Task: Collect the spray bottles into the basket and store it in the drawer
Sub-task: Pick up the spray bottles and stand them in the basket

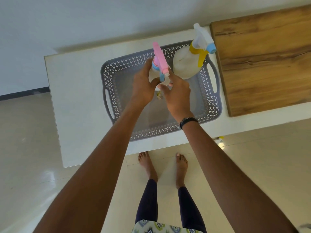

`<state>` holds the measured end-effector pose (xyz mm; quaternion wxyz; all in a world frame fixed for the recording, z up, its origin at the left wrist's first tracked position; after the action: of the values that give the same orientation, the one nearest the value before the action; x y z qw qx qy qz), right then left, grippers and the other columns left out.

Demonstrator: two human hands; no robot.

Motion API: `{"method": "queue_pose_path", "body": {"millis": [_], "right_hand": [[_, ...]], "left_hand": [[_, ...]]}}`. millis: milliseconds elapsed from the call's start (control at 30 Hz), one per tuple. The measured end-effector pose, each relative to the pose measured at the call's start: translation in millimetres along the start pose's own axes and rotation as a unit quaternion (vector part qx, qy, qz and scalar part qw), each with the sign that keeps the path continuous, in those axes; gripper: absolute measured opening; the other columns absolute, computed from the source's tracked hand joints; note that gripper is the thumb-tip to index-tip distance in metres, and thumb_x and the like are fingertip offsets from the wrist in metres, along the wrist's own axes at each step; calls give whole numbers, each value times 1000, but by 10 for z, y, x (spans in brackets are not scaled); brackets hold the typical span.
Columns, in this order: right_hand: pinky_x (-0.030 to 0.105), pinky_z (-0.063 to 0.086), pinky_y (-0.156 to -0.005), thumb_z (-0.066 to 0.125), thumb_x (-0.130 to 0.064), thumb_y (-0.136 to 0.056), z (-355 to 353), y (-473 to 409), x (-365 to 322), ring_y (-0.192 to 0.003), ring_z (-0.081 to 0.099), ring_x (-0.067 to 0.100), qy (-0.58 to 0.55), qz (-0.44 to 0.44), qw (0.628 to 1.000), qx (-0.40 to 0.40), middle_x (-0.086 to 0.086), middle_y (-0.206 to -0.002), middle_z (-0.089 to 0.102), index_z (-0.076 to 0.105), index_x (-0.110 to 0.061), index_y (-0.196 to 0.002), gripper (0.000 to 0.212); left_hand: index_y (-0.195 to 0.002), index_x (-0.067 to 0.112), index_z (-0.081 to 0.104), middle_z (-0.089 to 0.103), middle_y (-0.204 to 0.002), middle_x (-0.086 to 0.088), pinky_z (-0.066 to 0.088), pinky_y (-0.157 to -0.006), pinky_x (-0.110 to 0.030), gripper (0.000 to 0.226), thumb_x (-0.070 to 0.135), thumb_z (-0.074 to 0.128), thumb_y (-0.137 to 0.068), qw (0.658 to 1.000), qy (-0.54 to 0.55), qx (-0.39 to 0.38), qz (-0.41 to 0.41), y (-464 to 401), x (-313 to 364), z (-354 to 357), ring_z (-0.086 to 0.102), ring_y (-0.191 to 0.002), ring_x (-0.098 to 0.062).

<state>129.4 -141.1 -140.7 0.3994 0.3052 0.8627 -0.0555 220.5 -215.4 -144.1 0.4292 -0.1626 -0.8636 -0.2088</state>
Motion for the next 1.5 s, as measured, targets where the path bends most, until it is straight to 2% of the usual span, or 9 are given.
{"method": "queue_pose_path", "body": {"millis": [133,233,400,467,800,1033,1167,1433,1500], "right_hand": [[34,53,-90,65,-17,-87,-35,50,22,-107,61,22,6,-11,1000,-17,8,-123,63,42,-18,-139,56],[36,52,-93,65,-17,-87,-137,181,94,-110,62,22,-24,-2,1000,9,10,-124,62,43,-12,-138,55],[30,56,-88,58,-14,-92,-391,596,180,-102,64,17,-97,-18,994,38,13,-116,64,52,-5,-128,38],[23,55,-87,55,-15,-94,-516,778,246,-100,64,15,-109,-28,993,47,11,-112,66,55,-5,-124,32],[21,54,-79,48,-16,-97,-1400,1672,1552,-91,67,7,-127,34,988,79,1,-101,71,59,-13,-118,24],[37,57,-80,47,-12,-96,-1837,2089,3334,-86,69,14,-70,129,989,26,4,-100,72,61,-14,-115,23],[44,55,-79,47,-6,-92,-1855,2088,4214,-81,68,24,-53,193,979,22,10,-91,72,61,-11,-110,24],[23,42,-65,48,-8,-90,-1195,1872,5470,-81,61,22,-93,335,937,-5,12,-97,70,62,-9,-110,25],[23,41,-69,49,-10,-91,-982,1785,5697,-79,56,18,-84,338,937,-7,10,-98,68,62,-8,-111,24]], "left_hand": [[-141,13,35,50,-139,-5,39,-102,-31,70,22,68,-80,1000,-3,0,-6,73,-76,8,48,-124,-20],[-140,14,36,48,-141,-1,34,-89,-8,67,14,67,-80,996,36,70,-51,300,-154,-33,41,-117,-3],[-124,11,49,58,-119,4,47,-89,-24,38,8,59,-87,977,104,159,-94,857,-35,38,54,-104,-8],[-117,10,53,60,-108,6,50,-81,-16,28,5,55,-89,977,120,160,-68,1049,150,147,58,-95,-2],[-106,26,51,61,-98,18,45,-73,-5,25,4,50,-93,994,109,25,2,2077,748,1735,60,-91,5],[-105,20,54,60,-99,11,46,-72,-6,26,0,51,-90,992,64,-58,-93,2531,358,3230,57,-85,7],[-110,11,55,61,-103,3,45,-73,-8,25,-1,51,-89,982,50,-110,-144,2479,73,3838,59,-86,-9],[-113,8,57,63,-115,-7,49,-82,-33,26,7,51,-88,952,57,-175,-245,1960,-538,4760,57,-90,-19],[-113,11,57,62,-115,-6,48,-77,-29,25,9,52,-89,945,73,-179,-265,1819,-749,4985,55,-86,-15]]}}
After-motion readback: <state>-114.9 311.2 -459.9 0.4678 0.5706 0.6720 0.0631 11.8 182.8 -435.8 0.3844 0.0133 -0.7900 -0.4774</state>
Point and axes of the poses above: each hand's wrist, its own y-axis away from the middle knuckle, its own z-axis out of the palm, x = y × z, the point moved 7 cm from there along -y, towards the middle knuckle
